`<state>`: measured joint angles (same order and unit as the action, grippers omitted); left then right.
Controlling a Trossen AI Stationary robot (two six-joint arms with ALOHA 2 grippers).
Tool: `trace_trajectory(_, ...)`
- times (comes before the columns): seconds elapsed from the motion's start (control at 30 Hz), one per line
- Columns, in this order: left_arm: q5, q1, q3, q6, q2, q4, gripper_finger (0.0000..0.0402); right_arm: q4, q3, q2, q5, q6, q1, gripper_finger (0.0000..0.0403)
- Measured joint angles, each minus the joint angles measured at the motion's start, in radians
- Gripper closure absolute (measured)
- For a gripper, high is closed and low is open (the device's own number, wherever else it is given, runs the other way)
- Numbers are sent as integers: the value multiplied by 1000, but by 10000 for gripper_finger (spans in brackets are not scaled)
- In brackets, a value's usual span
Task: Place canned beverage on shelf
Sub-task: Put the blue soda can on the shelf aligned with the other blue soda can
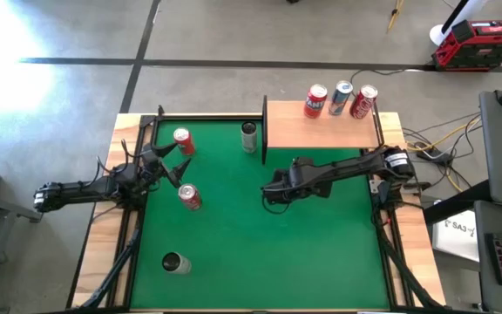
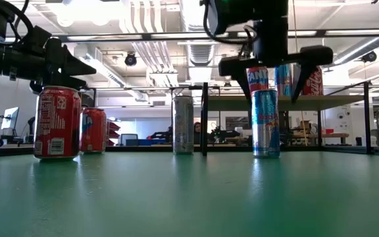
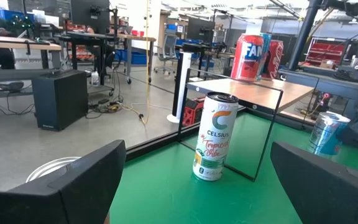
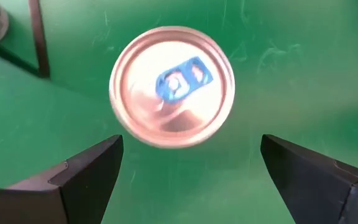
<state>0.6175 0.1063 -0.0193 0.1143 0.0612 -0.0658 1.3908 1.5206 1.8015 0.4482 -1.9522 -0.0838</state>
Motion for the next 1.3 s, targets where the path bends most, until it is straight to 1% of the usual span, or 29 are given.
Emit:
trace_trajectory(0.1, 0, 0, 0, 0, 0, 0, 15, -52, -48, -5, 36, 17, 3, 30)
trace_trajectory(0.27, 0, 0, 0, 0, 0, 0, 15, -164, -144, -21, 77, 94, 6, 30)
trace_trajectory(0.67, 0, 0, 0, 0, 0, 0, 15, -447, -381, -133, 200, 250, 2, 30)
trace_trajectory(0.8, 0, 0, 0, 0, 0, 0, 15, -547, -455, -137, 293, 303, -25, 30)
trace_trajectory(0.9, 0, 0, 0, 0, 0, 0, 15, -629, -508, -137, 397, 328, -58, 30)
trace_trajectory(1.0, 0, 0, 0, 0, 0, 0, 15, -675, -543, -137, 493, 329, -88, 30)
trace_trajectory(1.13, 0, 0, 0, 0, 1, 0, 15, -698, -573, -137, 575, 330, -119, 30)
trace_trajectory(1.3, 0, 0, 0, 0, 1, 0, 15, -702, -579, -137, 662, 333, -142, 30)
